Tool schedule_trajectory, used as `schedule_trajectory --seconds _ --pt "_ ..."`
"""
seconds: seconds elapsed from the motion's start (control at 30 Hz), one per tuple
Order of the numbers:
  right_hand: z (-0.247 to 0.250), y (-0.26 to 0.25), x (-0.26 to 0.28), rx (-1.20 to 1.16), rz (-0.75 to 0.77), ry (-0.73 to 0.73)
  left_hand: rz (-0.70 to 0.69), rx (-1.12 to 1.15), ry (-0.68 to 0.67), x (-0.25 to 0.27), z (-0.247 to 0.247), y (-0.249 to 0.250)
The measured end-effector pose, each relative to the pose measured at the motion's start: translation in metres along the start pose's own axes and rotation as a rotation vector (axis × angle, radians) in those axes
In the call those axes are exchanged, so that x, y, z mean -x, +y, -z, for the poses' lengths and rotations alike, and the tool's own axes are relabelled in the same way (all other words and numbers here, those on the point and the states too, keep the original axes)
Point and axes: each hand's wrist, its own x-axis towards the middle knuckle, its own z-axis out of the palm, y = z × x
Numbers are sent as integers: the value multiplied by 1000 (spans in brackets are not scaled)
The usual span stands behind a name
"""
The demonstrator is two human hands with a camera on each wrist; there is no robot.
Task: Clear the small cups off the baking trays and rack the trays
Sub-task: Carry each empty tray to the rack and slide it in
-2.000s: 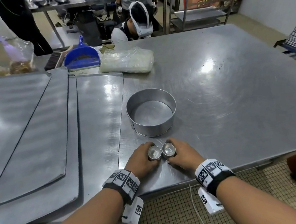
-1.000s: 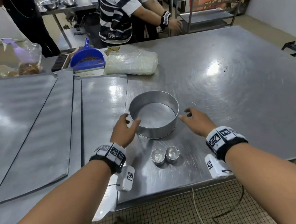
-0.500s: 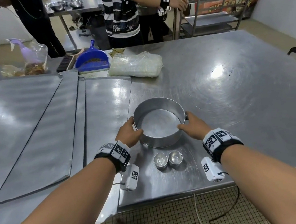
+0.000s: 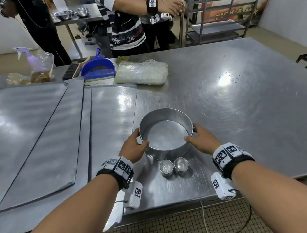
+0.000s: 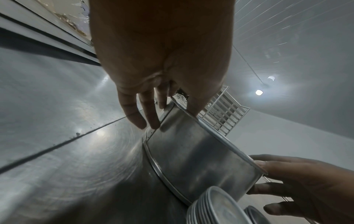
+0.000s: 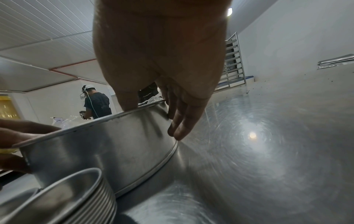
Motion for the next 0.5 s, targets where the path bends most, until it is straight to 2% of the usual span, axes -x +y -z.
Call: schedule_trajectory --seconds 0.3,0.5 --pt "1 -1 5 34 -6 16 10 10 -8 5 -2 -5" --pt "3 -38 3 141 63 192 97 -82 95 8 17 -8"
